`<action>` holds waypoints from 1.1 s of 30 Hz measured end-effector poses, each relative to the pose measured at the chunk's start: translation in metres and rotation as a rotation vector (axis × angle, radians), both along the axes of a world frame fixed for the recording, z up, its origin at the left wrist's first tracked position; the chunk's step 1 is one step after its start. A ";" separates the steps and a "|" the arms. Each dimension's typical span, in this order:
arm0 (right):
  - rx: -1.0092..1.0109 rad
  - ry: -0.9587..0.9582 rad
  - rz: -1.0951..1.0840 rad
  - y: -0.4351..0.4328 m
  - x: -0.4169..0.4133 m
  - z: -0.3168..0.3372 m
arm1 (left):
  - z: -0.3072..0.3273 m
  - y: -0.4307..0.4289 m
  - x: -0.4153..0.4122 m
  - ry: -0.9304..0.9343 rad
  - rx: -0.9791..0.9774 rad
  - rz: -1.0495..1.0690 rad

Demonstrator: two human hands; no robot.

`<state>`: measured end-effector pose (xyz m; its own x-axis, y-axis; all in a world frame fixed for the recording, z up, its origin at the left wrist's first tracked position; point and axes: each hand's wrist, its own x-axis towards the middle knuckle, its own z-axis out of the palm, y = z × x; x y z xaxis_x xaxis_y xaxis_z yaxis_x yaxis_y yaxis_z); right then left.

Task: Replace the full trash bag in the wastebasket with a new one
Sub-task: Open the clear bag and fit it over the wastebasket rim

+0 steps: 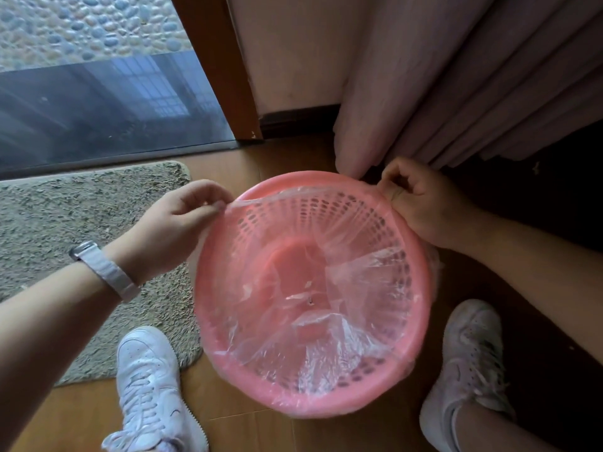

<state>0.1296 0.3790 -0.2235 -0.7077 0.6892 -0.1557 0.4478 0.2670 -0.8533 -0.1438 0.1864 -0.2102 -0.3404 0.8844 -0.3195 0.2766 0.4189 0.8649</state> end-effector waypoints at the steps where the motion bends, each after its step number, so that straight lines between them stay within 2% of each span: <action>1: -0.003 0.012 -0.008 -0.002 -0.001 0.000 | 0.003 0.001 0.004 0.175 0.054 -0.068; 3: 0.041 0.014 0.000 -0.008 -0.002 0.002 | 0.006 0.001 0.015 0.595 0.159 -0.280; 5: 0.139 0.010 0.022 -0.015 -0.001 0.005 | 0.009 0.003 0.028 0.809 0.229 -0.387; 9: 0.450 0.010 0.209 -0.024 -0.002 0.007 | 0.007 0.008 0.039 0.900 0.288 -0.411; 11: 0.591 -0.004 0.278 -0.022 -0.006 0.006 | 0.006 0.010 0.041 0.874 0.335 -0.350; 13: 0.633 0.002 0.264 -0.019 -0.012 0.005 | 0.004 0.012 0.042 0.787 0.348 -0.244; 16: 0.518 0.016 0.137 -0.020 -0.019 0.009 | 0.000 0.017 0.043 0.554 0.314 -0.035; 19: 0.304 0.016 0.021 -0.024 -0.025 0.013 | -0.001 0.025 0.045 0.277 0.174 0.143; 23: -0.220 -0.048 -0.151 -0.014 -0.033 0.014 | 0.000 0.036 0.038 -0.037 -0.065 0.170; 27: -0.818 -0.068 -0.183 -0.006 -0.030 0.003 | -0.003 0.039 0.027 -0.247 -0.254 0.067; 30: -0.917 -0.118 -0.140 -0.006 -0.024 -0.003 | -0.010 0.036 0.026 -0.303 -0.299 0.047; 33: -0.797 -0.175 -0.114 -0.007 -0.020 -0.002 | -0.014 0.031 0.029 -0.306 -0.270 0.062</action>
<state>0.1091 0.3724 -0.2253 -0.5599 0.3912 -0.7304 0.5800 -0.4445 -0.6827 -0.1153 0.2173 -0.2241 -0.2439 0.7359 -0.6317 -0.0092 0.6496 0.7603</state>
